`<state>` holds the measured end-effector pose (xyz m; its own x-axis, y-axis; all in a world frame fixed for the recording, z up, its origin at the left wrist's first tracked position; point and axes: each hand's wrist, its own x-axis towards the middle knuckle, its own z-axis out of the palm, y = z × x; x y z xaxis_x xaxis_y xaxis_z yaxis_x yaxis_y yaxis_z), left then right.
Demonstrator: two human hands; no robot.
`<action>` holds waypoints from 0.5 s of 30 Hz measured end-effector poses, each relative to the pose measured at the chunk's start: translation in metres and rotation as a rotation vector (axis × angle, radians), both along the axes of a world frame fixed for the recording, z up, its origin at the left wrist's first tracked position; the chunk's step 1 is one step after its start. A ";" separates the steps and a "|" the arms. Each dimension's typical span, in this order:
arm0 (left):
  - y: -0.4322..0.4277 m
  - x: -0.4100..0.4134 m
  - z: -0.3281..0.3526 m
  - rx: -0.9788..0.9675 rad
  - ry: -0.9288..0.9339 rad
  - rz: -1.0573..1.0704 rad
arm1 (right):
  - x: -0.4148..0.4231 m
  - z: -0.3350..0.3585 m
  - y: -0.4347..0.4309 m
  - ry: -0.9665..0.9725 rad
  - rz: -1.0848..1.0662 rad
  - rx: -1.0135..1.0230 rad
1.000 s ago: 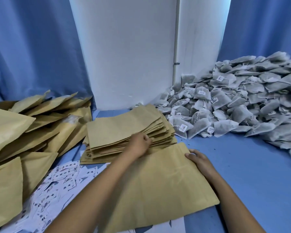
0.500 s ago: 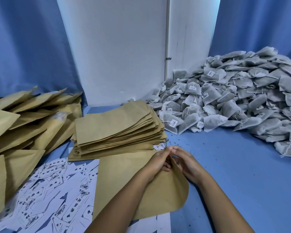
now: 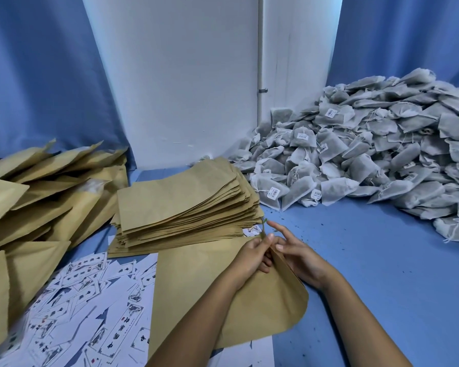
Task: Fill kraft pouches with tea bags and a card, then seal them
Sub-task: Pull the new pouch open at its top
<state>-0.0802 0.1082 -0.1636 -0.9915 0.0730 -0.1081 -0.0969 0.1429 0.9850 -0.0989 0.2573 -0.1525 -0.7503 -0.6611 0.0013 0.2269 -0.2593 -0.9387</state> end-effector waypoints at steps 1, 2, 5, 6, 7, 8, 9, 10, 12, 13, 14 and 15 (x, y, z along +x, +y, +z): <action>0.000 -0.001 0.000 -0.006 -0.007 0.000 | 0.000 0.000 0.001 -0.014 0.001 -0.018; -0.001 -0.001 0.000 -0.009 -0.009 0.001 | -0.001 0.000 0.001 -0.033 -0.002 -0.035; 0.001 -0.002 -0.001 -0.006 -0.021 0.048 | 0.000 0.002 -0.001 -0.049 -0.091 0.069; 0.002 -0.002 -0.003 -0.032 -0.021 0.085 | 0.003 0.003 -0.003 -0.005 -0.146 0.192; 0.005 -0.002 -0.005 -0.068 -0.015 0.133 | 0.006 0.005 -0.005 0.063 -0.196 0.348; 0.008 -0.003 -0.008 -0.108 -0.001 0.185 | 0.009 0.006 -0.007 0.138 -0.234 0.501; 0.012 -0.002 -0.008 -0.148 0.020 0.229 | 0.012 0.006 -0.008 0.195 -0.266 0.619; 0.016 -0.002 -0.005 -0.206 0.057 0.254 | 0.013 0.006 -0.008 0.250 -0.311 0.701; 0.023 -0.001 0.008 -0.432 0.219 0.262 | 0.013 0.008 -0.004 0.360 -0.442 0.785; 0.026 -0.001 0.016 -0.575 0.334 0.264 | 0.013 0.011 -0.001 0.380 -0.493 0.785; 0.027 0.000 0.024 -0.690 0.459 0.257 | 0.012 0.013 0.003 0.353 -0.512 0.728; 0.028 0.000 0.032 -0.762 0.573 0.220 | 0.011 0.016 0.006 0.299 -0.507 0.653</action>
